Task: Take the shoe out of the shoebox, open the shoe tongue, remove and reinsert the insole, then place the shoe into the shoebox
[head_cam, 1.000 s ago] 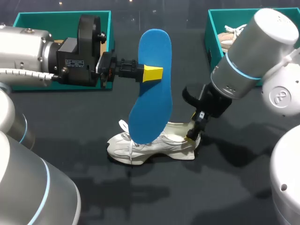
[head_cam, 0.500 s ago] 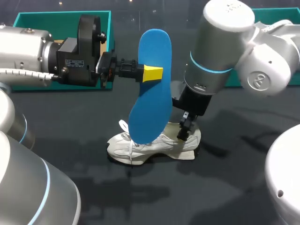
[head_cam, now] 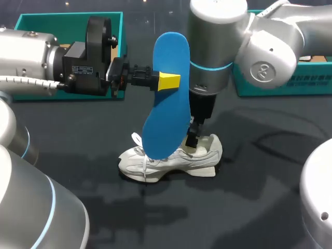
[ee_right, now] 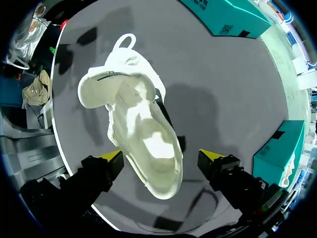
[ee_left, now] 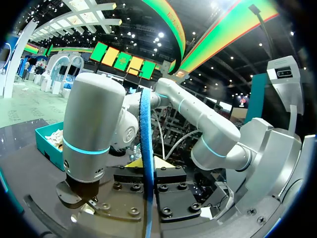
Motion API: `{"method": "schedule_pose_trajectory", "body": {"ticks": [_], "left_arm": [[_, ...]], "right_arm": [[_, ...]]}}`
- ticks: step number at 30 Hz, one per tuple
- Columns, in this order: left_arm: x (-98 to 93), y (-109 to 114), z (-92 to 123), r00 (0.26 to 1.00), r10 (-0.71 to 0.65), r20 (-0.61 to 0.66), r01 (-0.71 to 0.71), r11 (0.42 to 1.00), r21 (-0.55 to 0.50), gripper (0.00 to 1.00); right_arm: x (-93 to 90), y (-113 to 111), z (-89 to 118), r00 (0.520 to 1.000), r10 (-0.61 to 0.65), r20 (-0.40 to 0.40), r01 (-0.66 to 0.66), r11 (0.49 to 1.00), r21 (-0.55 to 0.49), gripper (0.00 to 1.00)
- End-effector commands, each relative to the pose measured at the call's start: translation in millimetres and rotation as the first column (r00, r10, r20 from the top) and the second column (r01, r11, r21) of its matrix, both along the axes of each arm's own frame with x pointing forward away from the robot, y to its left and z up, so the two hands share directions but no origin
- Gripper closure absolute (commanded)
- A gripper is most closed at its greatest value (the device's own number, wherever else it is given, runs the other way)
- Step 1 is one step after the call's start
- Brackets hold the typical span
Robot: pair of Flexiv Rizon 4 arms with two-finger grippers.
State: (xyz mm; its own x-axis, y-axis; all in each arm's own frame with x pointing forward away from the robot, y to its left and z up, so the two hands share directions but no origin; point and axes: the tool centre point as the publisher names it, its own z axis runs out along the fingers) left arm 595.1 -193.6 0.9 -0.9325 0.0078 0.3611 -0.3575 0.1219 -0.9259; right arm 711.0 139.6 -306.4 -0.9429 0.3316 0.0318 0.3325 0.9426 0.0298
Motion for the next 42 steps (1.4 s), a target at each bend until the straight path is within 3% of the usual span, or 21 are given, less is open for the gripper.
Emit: {"method": "schedule_pose_trajectory", "body": {"ticks": [1,8,16,29,35,38,39,40,42], "left_arm": [[0.0,-1,-1,1.000,0.000,0.000,0.000,1.000,-0.003,1.00],[0.0,-1,-1,1.000,0.000,0.000,0.000,1.000,-0.003,1.00],[0.0,-1,-1,1.000,0.000,0.000,0.000,1.000,-0.003,1.00],[0.0,-1,-1,1.000,0.000,0.000,0.000,1.000,-0.003,1.00],[0.0,-1,-1,1.000,0.000,0.000,0.000,1.000,-0.003,1.00],[0.0,-1,-1,1.000,0.000,0.000,0.000,1.000,-0.003,1.00],[0.0,-1,-1,1.000,0.000,0.000,0.000,1.000,-0.003,1.00],[0.0,-1,-1,1.000,0.000,0.000,0.000,1.000,-0.003,1.00],[0.0,-1,-1,1.000,0.000,0.000,0.000,1.000,-0.003,1.00]], "right_arm": [[5.7,7,-7,1.000,0.000,-0.025,-0.002,0.999,-0.052,0.00],[5.7,7,-7,1.000,0.000,-0.025,-0.002,0.999,-0.052,0.00],[13.3,27,-27,0.998,0.054,-0.016,-0.055,0.997,-0.051,0.00],[16.8,24,-49,0.997,0.070,-0.025,-0.071,0.997,-0.028,0.00],[18.0,25,-55,0.996,0.086,-0.038,-0.087,0.996,-0.019,0.16],[18.4,26,-59,0.994,0.097,-0.051,-0.098,0.995,-0.015,0.20],[18.5,26,-59,0.993,0.100,-0.055,-0.101,0.995,-0.016,0.26],[18.5,27,-60,0.993,0.103,-0.060,-0.104,0.994,-0.017,0.52],[18.2,27,-61,0.992,0.107,-0.065,-0.108,0.994,-0.018,0.68]]}}
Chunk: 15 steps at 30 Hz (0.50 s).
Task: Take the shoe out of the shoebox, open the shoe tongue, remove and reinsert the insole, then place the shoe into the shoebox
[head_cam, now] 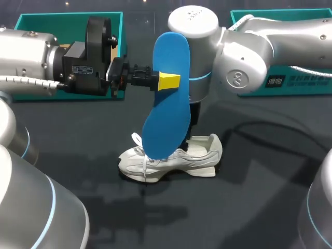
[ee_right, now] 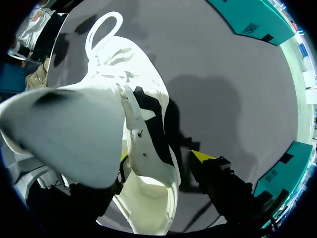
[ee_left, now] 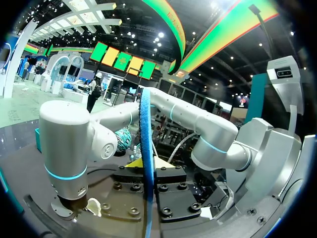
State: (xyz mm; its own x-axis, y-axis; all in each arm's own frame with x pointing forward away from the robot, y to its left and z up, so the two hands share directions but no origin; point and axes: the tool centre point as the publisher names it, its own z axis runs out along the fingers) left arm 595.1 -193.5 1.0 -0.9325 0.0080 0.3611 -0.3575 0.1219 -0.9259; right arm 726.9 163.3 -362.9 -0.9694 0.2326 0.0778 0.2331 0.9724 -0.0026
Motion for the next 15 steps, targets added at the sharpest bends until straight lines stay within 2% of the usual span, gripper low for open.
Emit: {"method": "schedule_pose_trajectory", "body": {"ticks": [1,2,15], "left_arm": [[0.0,-1.4,-1.2,1.000,0.001,0.000,-0.001,1.000,-0.003,1.00],[0.0,-1.4,-1.2,1.000,0.001,0.000,-0.001,1.000,-0.003,1.00],[0.0,-1.4,-1.2,1.000,0.001,0.000,-0.001,1.000,-0.003,1.00]], "right_arm": [[2.0,4.0,-5.3,1.000,0.005,-0.014,-0.005,1.000,-0.004,0.81],[1.7,4.1,-5.8,1.000,0.005,-0.017,-0.005,1.000,-0.004,1.00],[-3.0,5.8,-2.8,0.999,0.040,-0.033,-0.040,0.999,-0.018,1.00]]}}
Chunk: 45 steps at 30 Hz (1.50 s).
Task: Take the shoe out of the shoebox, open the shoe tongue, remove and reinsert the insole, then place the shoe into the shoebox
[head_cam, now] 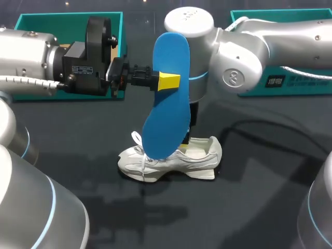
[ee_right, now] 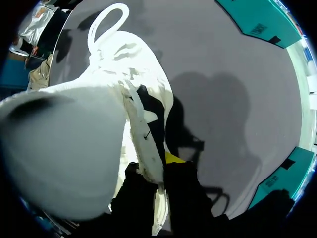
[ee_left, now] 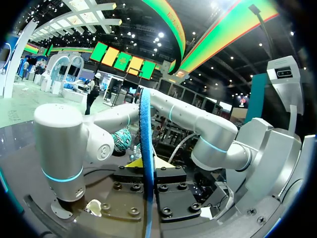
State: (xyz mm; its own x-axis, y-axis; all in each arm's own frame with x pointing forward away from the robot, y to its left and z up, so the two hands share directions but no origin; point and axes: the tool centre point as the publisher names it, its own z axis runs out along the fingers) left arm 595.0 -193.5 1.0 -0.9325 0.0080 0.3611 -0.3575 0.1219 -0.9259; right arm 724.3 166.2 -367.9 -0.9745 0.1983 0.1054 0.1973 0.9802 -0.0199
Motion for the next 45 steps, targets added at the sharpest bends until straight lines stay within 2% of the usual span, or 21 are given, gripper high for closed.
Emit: {"method": "schedule_pose_trajectory", "body": {"ticks": [1,8,18,21,23,24,38,41,45], "left_arm": [[0.0,-1,-1,1.000,0.001,0.001,-0.001,1.000,-0.003,1.00],[0.0,-1,-1,1.000,0.001,0.001,-0.001,1.000,-0.003,1.00],[0.0,-1,-1,1.000,0.001,0.001,-0.001,1.000,-0.003,1.00],[0.0,-1,-1,1.000,0.001,0.001,-0.001,1.000,-0.003,1.00],[0.0,-1,-1,1.000,0.001,0.001,-0.001,1.000,-0.003,1.00],[0.0,-1,-1,1.000,0.001,0.001,-0.001,1.000,-0.003,1.00],[0.0,-1,-1,1.000,0.001,0.001,-0.001,1.000,-0.003,1.00],[0.0,-1,-1,1.000,0.001,0.001,-0.001,1.000,-0.003,1.00],[0.0,-1,-1,1.000,0.001,0.001,-0.001,1.000,-0.003,1.00]], "right_arm": [[-0.5,3,3,1.000,0.006,-0.003,-0.006,1.000,-0.009,1.00],[-2.5,2,12,1.000,-0.025,-0.017,0.025,1.000,-0.004,1.00],[-11.7,-3,34,0.972,-0.236,-0.016,0.236,0.972,0.021,1.00],[-17.6,-3,39,0.925,-0.379,-0.005,0.379,0.925,0.014,1.00],[-21.0,-2,41,0.873,-0.487,-0.015,0.487,0.873,-0.005,1.00],[-22.9,-1,41,0.857,-0.515,-0.021,0.515,0.857,0.022,1.00],[-22.9,-1,41,0.857,-0.515,-0.021,0.515,0.857,0.022,1.00],[-21.9,-5,38,0.737,-0.673,-0.061,0.675,0.738,0.018,1.00],[-23.1,-1,39,0.650,-0.758,-0.062,0.760,0.650,0.017,1.00]]}}
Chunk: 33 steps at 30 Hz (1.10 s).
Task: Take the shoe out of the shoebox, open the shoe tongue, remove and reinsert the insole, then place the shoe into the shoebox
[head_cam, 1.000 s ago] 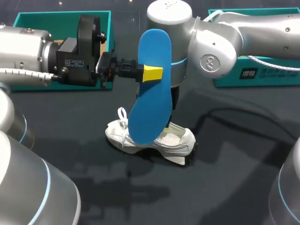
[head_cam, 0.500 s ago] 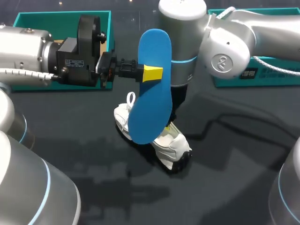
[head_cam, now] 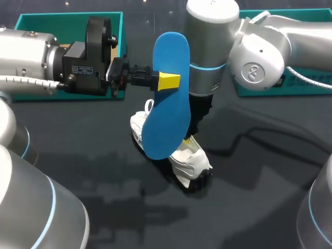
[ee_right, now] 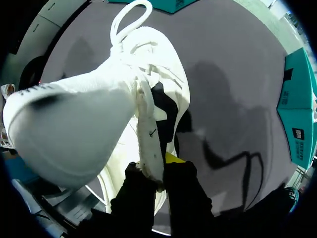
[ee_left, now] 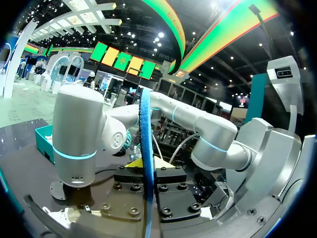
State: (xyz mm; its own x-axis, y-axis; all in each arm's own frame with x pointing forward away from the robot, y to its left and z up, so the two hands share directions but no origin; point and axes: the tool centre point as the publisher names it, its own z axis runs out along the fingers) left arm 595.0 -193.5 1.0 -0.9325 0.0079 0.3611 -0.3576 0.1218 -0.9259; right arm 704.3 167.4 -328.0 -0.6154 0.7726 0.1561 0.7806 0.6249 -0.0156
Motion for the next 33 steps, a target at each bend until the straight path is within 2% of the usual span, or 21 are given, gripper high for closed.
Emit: {"method": "schedule_pose_trajectory", "body": {"ticks": [1,7,12,23,33], "left_arm": [[0.1,-1,-1,1.000,0.000,0.001,0.000,1.000,-0.002,1.00],[0.1,-1,-1,1.000,0.000,0.001,0.000,1.000,-0.002,1.00],[0.1,-1,-1,1.000,0.000,0.001,0.000,1.000,-0.002,1.00],[0.1,-1,-1,1.000,0.000,0.001,0.000,1.000,-0.002,1.00],[0.1,-1,-1,1.000,0.000,0.001,0.000,1.000,-0.002,1.00]], "right_arm": [[-3.9,-2,0,0.980,-0.199,-0.004,0.199,0.980,0.013,1.00],[-9.1,0,5,0.960,-0.280,0.025,0.279,0.960,0.018,1.00],[-12.3,-2,5,0.953,-0.301,0.036,0.300,0.953,0.031,1.00],[-9.5,-7,-10,0.923,-0.385,-0.003,0.385,0.921,0.058,1.00],[-8.2,-11,-18,0.892,-0.452,-0.001,0.450,0.888,0.100,1.00]]}}
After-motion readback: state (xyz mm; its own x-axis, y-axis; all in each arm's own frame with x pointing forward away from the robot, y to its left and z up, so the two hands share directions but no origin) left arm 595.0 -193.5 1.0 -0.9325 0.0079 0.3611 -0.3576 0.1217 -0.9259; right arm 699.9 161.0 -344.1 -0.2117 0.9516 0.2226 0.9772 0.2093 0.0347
